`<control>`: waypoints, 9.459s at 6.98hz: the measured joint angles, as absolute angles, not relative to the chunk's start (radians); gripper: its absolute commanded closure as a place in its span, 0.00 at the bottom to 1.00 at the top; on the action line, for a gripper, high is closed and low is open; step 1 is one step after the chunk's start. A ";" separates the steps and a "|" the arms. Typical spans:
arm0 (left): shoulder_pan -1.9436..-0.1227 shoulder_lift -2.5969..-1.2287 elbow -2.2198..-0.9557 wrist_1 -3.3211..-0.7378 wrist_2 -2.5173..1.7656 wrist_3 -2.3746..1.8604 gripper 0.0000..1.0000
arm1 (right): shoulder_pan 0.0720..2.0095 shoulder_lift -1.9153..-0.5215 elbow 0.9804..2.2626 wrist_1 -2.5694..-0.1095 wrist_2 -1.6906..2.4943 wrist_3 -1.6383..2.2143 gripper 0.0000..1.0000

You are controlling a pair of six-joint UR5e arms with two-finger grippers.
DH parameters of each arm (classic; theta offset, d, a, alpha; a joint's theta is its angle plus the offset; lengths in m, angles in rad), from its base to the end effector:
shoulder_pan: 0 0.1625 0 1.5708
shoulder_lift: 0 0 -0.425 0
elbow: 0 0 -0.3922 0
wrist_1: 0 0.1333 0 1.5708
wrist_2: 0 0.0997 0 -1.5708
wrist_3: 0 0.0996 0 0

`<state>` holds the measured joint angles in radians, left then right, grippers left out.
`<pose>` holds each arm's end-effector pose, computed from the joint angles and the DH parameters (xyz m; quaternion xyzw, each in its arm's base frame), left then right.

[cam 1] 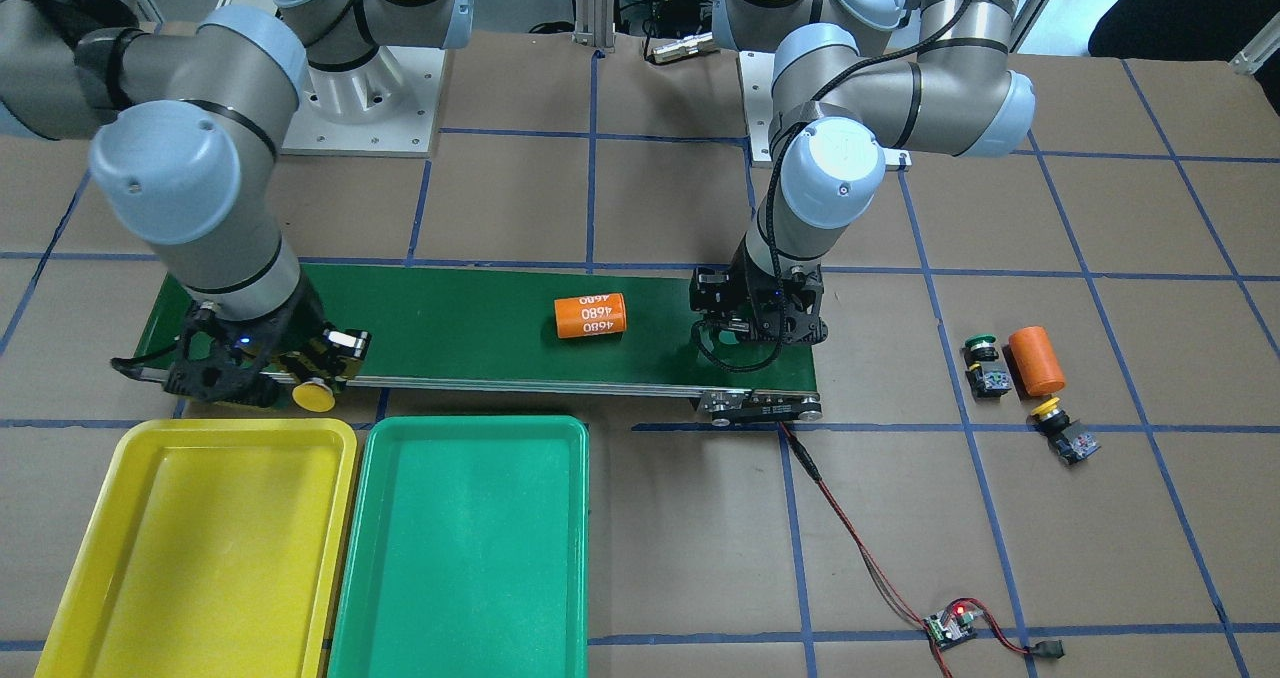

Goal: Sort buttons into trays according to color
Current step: 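Carry yellow button to yellow tray while left sets green button on belt, then release yellow button in yellow tray while left brings another green button, then release green button on belt with left while right reaches to belt, then grasp green button on belt with right while left grasps orange cylinder, then place green button in green tray while left carries cylinder to belt, then release orange cylinder on belt with left while right returns to belt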

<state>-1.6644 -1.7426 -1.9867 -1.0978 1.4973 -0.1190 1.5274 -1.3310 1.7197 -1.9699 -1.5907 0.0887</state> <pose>-0.1855 -0.4715 0.2537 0.0148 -0.9976 -0.0609 0.0304 0.1067 -0.5698 0.3282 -0.0660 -0.9978 0.0054 0.0098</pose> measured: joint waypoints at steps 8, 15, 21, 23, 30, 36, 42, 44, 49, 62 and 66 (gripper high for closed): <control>-1.120 -1.811 -1.960 -1.104 1.540 0.285 0.00 | 1.329 -1.075 1.666 -2.257 -1.661 -0.188 0.00; -1.037 -1.914 -1.969 -0.999 1.595 0.422 0.08 | 1.328 -1.139 1.664 -2.165 -1.620 -0.186 0.00; -1.083 -1.875 -2.014 -0.932 1.621 0.409 1.00 | 1.373 -1.516 1.679 -1.717 -1.574 -0.184 0.00; -1.204 -1.790 -1.996 -1.032 1.580 0.354 1.00 | 1.379 -1.527 1.697 -1.682 -1.553 -0.182 0.00; -1.613 -1.738 -1.977 -1.054 1.447 0.025 0.00 | 1.526 -1.525 1.733 -1.683 -1.552 -0.057 0.00; -1.489 -1.692 -1.875 -1.200 1.454 0.051 0.00 | 1.640 -1.457 1.752 -1.764 -1.547 0.093 0.00; -0.978 -1.829 -1.895 -1.124 1.490 0.546 0.00 | 1.802 -1.303 1.760 -1.893 -1.512 0.341 0.00; -0.929 -1.896 -1.897 -1.073 1.552 0.628 0.00 | 1.804 -1.291 1.799 -1.903 -1.474 0.336 0.00; -0.922 -1.958 -1.921 -0.984 1.610 0.667 1.00 | 1.793 -1.279 1.849 -1.903 -1.485 0.325 1.00; -1.682 -1.684 -2.055 -0.990 1.569 1.192 0.00 | 1.652 -1.027 1.609 -2.263 -1.567 0.231 0.00; -1.693 -1.616 -2.048 -0.989 1.572 1.042 0.00 | 1.642 -1.201 1.627 -2.030 -1.562 0.231 0.00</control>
